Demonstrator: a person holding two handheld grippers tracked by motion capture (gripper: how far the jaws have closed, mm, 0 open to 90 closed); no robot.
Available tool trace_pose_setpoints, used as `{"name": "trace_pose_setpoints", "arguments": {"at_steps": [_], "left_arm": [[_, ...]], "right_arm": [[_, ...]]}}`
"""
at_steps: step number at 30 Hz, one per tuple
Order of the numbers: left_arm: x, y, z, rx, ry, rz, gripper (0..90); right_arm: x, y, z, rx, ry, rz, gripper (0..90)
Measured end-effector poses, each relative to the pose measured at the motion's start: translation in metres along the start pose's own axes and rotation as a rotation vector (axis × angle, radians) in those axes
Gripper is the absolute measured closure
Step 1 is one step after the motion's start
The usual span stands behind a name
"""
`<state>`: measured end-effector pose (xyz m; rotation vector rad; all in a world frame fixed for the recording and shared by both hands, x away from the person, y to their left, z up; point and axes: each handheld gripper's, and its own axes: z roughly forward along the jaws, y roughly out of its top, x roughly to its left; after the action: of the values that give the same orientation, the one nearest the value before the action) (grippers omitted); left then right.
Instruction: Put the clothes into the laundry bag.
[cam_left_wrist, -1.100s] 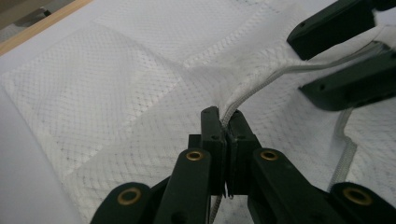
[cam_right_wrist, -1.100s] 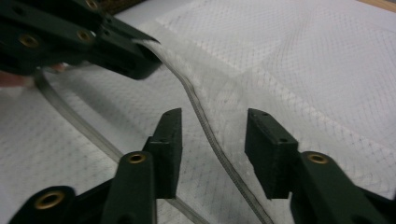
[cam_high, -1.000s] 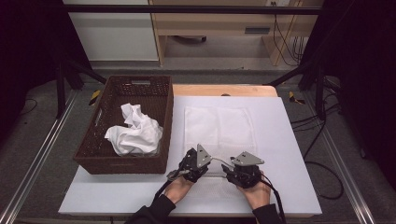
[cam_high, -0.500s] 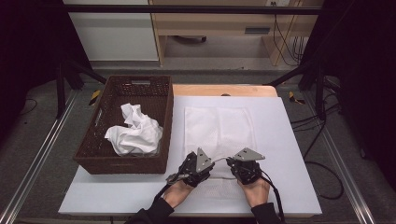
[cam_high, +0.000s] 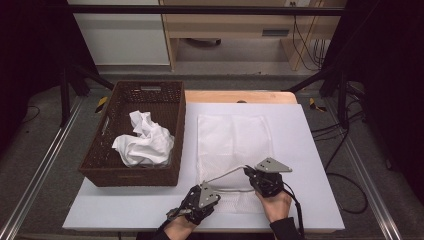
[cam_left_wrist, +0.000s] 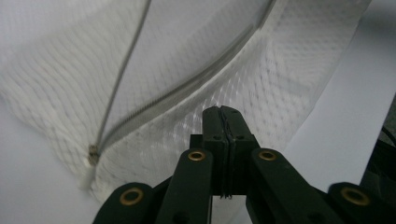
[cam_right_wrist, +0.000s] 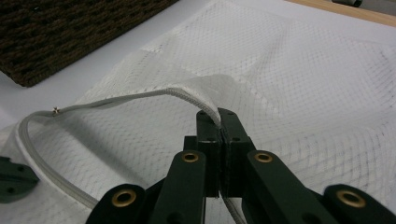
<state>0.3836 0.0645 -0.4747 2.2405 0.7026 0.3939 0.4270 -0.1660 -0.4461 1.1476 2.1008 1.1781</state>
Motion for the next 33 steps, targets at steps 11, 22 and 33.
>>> {"name": "trace_pose_setpoints", "arguments": {"at_steps": [11, 22, 33], "left_arm": [[0.004, -0.005, 0.005, 0.011, 0.015, -0.008, 88.9], [0.005, -0.006, 0.005, 0.002, 0.007, -0.009, 89.0], [0.012, -0.001, -0.016, -0.026, -0.016, -0.028, 62.0]], "right_arm": [[0.004, 0.010, -0.008, -0.054, 0.006, -0.023, 88.5], [0.000, 0.022, -0.017, -0.132, 0.010, 0.002, 88.4], [0.000, 0.019, -0.015, -0.114, 0.016, 0.005, 88.3]]}}
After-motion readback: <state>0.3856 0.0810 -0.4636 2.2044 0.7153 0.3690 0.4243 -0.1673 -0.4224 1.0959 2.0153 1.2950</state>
